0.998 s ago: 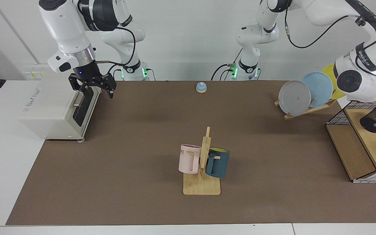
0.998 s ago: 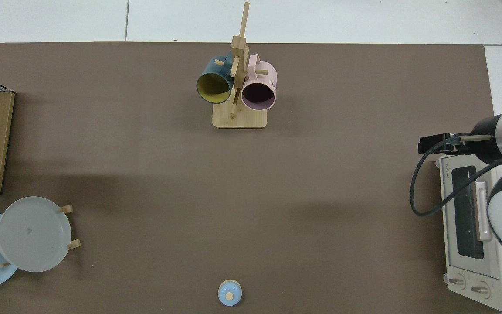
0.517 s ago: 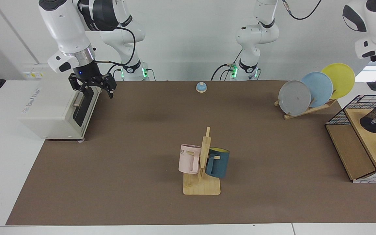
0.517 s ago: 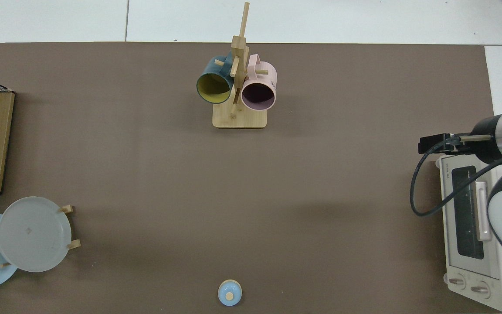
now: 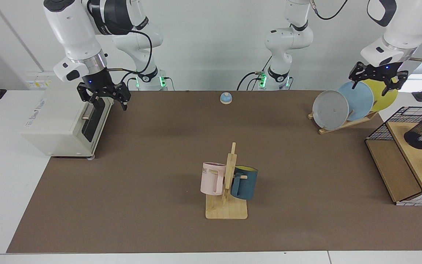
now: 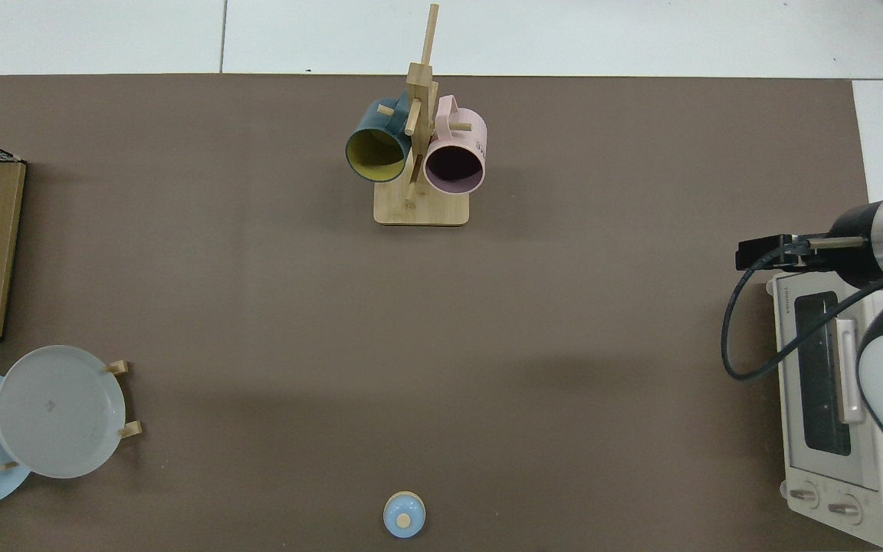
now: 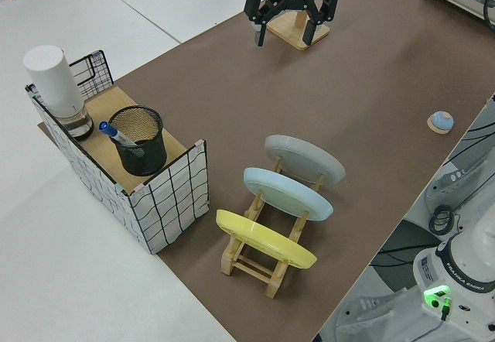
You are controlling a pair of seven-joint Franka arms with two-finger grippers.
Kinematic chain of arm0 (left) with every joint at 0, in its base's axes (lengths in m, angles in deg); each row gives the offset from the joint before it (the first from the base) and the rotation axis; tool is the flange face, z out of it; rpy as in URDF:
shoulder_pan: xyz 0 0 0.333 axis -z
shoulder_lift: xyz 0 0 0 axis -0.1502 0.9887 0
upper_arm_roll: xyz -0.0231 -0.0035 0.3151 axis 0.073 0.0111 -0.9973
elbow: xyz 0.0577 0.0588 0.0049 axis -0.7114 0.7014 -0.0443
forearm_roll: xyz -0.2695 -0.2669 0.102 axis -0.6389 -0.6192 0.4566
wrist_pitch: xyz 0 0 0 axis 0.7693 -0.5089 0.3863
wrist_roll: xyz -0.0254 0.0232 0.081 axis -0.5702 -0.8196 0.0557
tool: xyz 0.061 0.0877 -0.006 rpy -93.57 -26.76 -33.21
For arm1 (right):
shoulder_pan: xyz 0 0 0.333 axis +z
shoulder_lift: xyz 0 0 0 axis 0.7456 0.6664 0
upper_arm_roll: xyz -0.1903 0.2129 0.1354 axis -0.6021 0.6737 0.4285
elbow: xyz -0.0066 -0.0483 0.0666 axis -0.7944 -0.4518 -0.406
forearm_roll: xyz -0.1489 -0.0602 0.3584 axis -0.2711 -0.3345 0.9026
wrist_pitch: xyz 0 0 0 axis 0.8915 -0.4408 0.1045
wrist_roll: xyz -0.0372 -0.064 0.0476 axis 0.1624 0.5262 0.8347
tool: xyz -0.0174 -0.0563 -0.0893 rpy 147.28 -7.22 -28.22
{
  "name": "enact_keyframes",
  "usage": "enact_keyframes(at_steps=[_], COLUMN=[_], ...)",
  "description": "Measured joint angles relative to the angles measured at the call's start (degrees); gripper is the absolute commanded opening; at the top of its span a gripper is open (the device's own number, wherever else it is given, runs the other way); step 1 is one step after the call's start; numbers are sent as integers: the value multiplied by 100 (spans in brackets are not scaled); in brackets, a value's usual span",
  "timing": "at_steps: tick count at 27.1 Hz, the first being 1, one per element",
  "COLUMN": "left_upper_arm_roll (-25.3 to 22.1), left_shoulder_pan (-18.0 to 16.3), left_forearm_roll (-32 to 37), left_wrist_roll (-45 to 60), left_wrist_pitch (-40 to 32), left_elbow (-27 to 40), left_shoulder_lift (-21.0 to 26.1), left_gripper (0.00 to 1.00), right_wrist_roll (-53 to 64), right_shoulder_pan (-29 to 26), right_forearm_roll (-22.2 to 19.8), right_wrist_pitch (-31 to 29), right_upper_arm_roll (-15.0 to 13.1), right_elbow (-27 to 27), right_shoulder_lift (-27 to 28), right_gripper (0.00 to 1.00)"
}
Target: Put markers into pen holder
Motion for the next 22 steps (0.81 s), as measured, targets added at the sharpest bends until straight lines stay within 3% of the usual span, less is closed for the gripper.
enact_keyframes(at_steps=[5,11,22], left_upper_arm_roll=[175,584,776], left_shoulder_pan=[41,52,101], left_forearm_roll=[-761,-941,-942], left_wrist_roll=[1213,2219,2671], left_wrist_pitch=[-199,-317,-633], left_elbow=[-1,-154,-565], left_shoulder_lift=[0,10,55], left_gripper=[100,100,100], right_wrist_roll=[0,0,0], right_shoulder_pan=[0,0,0], right_forearm_roll=[0,0,0], right_wrist_pitch=[0,0,0], right_upper_arm_roll=[0,0,0], right_elbow=[0,0,0], right_shoulder_lift=[0,0,0], right_gripper=[100,100,100])
